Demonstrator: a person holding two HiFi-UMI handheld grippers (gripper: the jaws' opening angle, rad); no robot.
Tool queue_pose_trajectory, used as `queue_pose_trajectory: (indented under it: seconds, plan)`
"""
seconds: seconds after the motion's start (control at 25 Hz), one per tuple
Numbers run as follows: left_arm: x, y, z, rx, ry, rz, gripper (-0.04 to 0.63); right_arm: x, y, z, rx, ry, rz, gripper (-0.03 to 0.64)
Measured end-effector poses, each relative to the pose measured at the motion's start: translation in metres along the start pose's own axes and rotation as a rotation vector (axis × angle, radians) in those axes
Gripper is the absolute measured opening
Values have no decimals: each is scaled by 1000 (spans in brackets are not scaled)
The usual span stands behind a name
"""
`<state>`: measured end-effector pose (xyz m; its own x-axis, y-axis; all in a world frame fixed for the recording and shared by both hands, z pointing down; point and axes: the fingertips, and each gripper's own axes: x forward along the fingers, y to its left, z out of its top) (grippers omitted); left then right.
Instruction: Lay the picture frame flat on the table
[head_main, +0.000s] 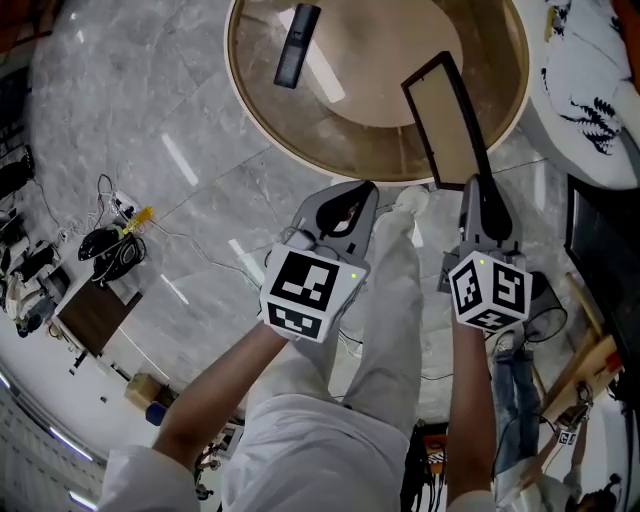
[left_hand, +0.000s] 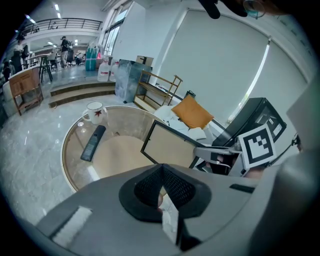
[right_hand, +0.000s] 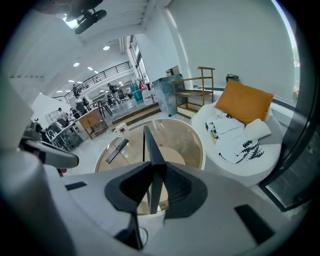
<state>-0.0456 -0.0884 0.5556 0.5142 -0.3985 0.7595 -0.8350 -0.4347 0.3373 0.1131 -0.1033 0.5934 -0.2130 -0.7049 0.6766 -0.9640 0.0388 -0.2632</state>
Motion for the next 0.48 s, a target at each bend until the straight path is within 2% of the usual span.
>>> queue_pose_trajectory:
  seconds: [0.48]
  plan:
    - [16,-10,-6,16,21,-7,-9,20,-17,-34,-15,76,-1,67]
